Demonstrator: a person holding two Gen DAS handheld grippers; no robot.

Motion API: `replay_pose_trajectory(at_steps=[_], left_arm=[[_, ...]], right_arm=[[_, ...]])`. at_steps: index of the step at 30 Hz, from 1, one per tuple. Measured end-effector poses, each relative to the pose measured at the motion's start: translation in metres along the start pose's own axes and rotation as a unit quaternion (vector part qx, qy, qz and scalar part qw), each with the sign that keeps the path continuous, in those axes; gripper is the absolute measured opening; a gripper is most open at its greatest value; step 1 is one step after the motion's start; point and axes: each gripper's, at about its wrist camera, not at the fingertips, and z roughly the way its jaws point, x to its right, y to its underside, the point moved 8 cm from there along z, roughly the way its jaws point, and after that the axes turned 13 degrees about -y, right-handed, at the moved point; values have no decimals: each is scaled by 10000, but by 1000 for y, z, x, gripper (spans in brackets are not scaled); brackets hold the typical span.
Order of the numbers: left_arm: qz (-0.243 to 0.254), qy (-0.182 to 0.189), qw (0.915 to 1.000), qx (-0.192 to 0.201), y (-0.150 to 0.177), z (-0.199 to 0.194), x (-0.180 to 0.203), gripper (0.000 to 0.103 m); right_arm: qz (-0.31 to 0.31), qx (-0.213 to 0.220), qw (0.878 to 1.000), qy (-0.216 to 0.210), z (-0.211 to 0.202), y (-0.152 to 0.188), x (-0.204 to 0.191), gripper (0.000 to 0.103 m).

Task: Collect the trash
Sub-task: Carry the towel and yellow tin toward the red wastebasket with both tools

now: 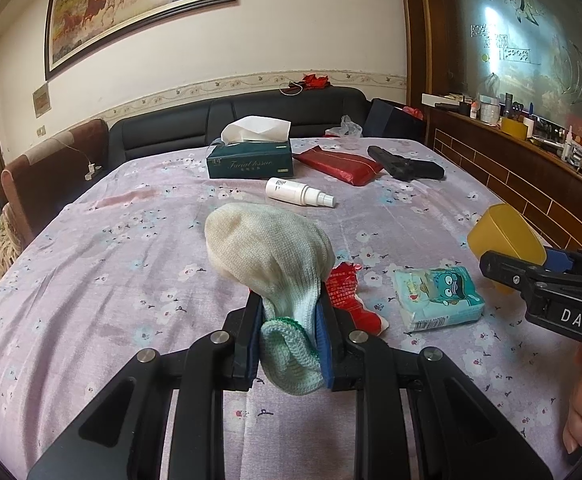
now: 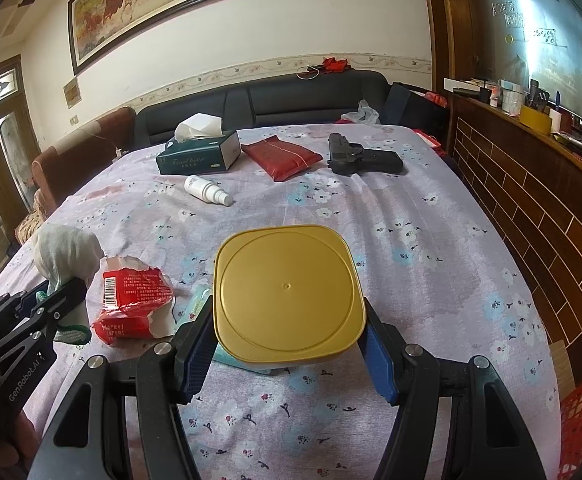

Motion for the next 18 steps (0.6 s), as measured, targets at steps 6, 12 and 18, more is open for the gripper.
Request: replay_pose_trajectory(at_steps=[6,12,18], left_arm=[[6,-4,10000,5,0,0,0,22],[10,-6,10000,26,0,-1,0,22],[18,-8,10000,36,-1,-2,0,22]], right_arm=[[-40,22,10000,-15,0,0,-2,69],[-132,44,9999,-22,0,0,-7,69],[-195,52,9998,-16,0,1,-9,69]])
